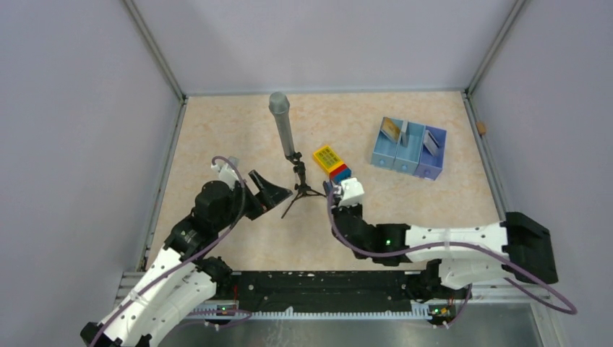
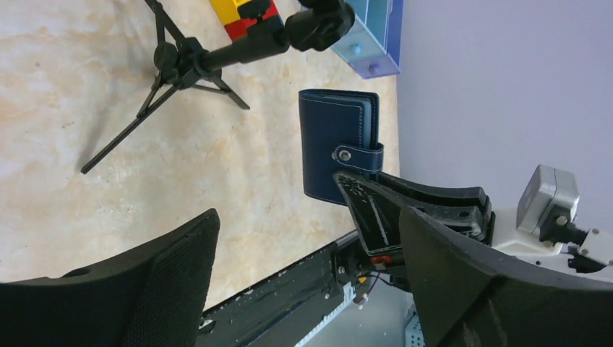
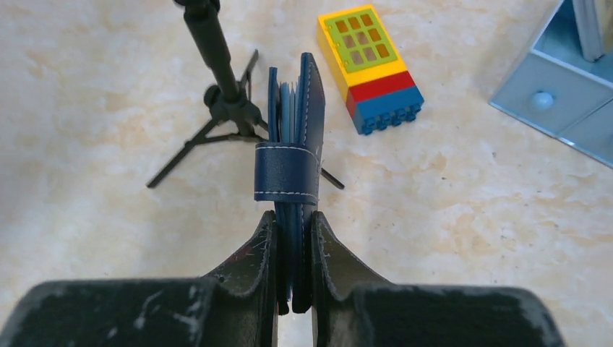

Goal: Put the credit cards into the card holder
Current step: Close the card holder.

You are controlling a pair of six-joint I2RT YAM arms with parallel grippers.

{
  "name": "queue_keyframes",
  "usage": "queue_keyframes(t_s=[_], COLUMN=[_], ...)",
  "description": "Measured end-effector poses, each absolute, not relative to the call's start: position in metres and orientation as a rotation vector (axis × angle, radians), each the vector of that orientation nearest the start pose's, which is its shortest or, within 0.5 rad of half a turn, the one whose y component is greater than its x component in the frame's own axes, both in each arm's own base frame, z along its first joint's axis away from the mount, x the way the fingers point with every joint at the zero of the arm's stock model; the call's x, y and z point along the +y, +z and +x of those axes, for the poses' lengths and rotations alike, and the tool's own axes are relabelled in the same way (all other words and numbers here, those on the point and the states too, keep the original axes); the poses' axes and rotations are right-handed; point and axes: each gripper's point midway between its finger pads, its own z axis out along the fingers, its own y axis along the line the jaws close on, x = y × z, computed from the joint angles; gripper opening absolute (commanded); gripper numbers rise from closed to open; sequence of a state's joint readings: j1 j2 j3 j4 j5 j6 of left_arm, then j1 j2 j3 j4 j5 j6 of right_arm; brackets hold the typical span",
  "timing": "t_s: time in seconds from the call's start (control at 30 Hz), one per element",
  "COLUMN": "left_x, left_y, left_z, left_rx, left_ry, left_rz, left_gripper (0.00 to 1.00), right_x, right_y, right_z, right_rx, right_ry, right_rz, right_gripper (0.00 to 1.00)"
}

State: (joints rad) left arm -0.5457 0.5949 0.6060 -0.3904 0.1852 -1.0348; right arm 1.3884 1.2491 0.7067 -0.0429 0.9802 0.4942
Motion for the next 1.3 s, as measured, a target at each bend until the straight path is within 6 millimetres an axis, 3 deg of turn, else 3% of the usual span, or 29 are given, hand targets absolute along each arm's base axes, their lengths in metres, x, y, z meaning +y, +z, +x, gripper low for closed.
queue_keyframes(t_s=[0.13, 0.27, 0.4, 0.57, 0.77, 0.87, 1.0, 1.23, 1.3], left_x=[-0.187, -0.194, -0.209, -0.223, -0.235, -0.239, -0.241, -0.244, -0.244], left_y=[0.224, 0.231, 0.244, 0.275, 0.306, 0.316, 0.320, 0.325, 0.327], left_z=[0.188, 0.185, 0.177, 0.166, 0.152, 0.144, 0.136, 0.128, 0.128], left_rx=[2.070, 2.017, 1.943, 1.814, 1.687, 1.635, 1.596, 1.553, 1.544], left_ry=[-1.135, -1.193, -1.314, -1.446, -1.577, -1.634, -1.677, -1.731, -1.730], left_rz=[-0.334, -0.237, -0.108, 0.042, 0.187, 0.253, 0.308, 0.358, 0.366], left_gripper=[0.96, 0.97, 0.99, 0.96, 0.69, 0.63, 0.54, 0.04, 0.00], right_x=[0.280, 0.285, 0.299, 0.313, 0.321, 0.321, 0.323, 0.333, 0.332], right_y=[0.174, 0.198, 0.233, 0.282, 0.320, 0.330, 0.332, 0.324, 0.322], right_z=[0.196, 0.195, 0.181, 0.158, 0.134, 0.127, 0.127, 0.125, 0.127], right_rx=[1.839, 1.763, 1.653, 1.492, 1.360, 1.321, 1.300, 1.329, 1.341], right_ry=[0.420, 0.678, 0.915, 1.191, 1.426, 1.500, 1.568, 1.626, 1.622], right_rz=[-0.198, -0.131, -0.132, -0.164, -0.211, -0.222, -0.221, -0.245, -0.235], right_gripper=[0.00, 0.00, 0.00, 0.00, 0.00, 0.00, 0.00, 0.00, 0.14])
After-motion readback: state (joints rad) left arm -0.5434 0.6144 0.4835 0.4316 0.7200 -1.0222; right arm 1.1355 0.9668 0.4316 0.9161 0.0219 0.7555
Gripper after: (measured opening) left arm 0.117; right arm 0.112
